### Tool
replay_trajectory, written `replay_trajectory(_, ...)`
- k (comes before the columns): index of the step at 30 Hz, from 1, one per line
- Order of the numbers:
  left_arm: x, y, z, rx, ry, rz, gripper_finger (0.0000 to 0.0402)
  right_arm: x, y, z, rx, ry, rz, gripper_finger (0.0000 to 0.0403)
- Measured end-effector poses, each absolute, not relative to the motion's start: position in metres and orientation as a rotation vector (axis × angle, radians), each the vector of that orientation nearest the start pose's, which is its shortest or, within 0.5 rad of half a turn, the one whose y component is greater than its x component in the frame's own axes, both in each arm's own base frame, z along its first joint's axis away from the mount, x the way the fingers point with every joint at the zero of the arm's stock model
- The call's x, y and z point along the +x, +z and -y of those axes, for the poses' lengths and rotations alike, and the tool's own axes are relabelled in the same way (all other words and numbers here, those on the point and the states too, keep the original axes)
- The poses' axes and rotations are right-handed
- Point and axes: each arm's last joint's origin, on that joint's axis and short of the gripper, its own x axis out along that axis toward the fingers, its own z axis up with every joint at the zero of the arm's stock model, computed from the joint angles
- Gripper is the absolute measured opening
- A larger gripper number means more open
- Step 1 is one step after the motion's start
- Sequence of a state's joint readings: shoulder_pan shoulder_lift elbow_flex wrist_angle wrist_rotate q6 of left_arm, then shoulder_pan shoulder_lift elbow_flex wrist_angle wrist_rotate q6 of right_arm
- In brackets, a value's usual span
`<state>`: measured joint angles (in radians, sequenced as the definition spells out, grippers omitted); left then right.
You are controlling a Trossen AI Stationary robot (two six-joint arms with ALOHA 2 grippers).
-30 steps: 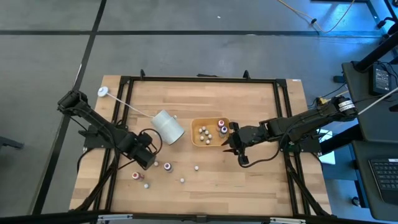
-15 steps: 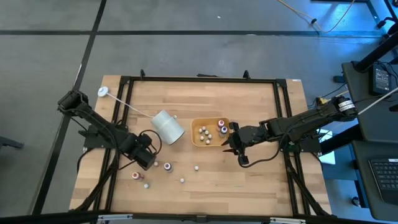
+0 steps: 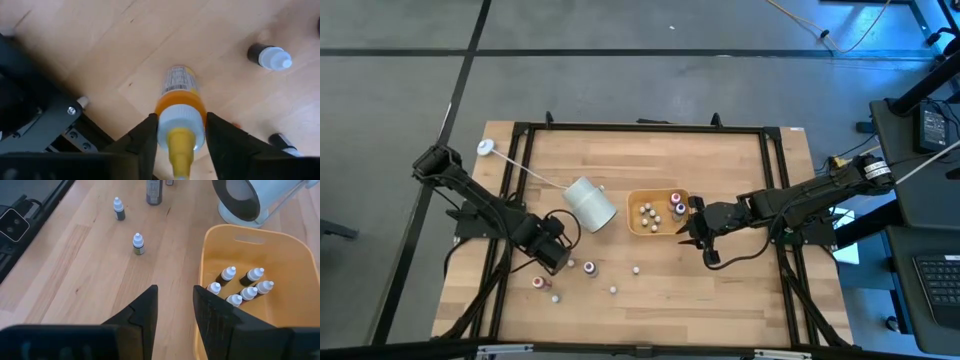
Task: Pick & Place food coloring
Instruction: Put the large yellow food coloring bottle into the yellow bin
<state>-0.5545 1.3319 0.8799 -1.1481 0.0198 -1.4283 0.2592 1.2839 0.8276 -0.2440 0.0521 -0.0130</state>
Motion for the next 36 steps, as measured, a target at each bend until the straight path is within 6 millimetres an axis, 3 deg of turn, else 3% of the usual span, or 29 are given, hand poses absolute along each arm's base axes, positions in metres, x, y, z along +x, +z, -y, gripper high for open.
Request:
replay_trajectory(4,0.172,0.211,0.107,-0.663,0.659,-1.500,0.0118,0.257,0.240,-0.067,-0.138,0.209,-0.690,0.0126)
replay_trajectory(8,0.177,0.218,0.111,-0.651,0.579,-1.501,0.0116,0.257,0.240,-0.067,-0.142,0.210,-0.689,0.0126)
replay_trajectory(14,0.186,0.253,0.117,-0.657,0.474,-1.452,0.0116,0.257,0.240,-0.067,-0.142,0.211,-0.688,0.0127)
replay_trajectory(19,0.178,0.285,0.112,-0.684,0.587,-1.531,0.0116,0.257,0.241,-0.067,-0.141,0.210,-0.687,0.0127)
replay_trajectory(29,0.204,0.344,0.103,-0.673,0.376,-1.241,0.0116,0.257,0.241,-0.067,-0.141,0.210,-0.686,0.0127)
replay_trajectory(33,0.222,0.354,0.094,-0.624,0.289,-1.078,0.0116,0.257,0.241,-0.067,-0.140,0.210,-0.686,0.0127)
replay_trajectory(36,0.247,0.355,0.090,-0.539,0.176,-0.955,0.0116,0.257,0.241,-0.067,-0.141,0.210,-0.685,0.0127)
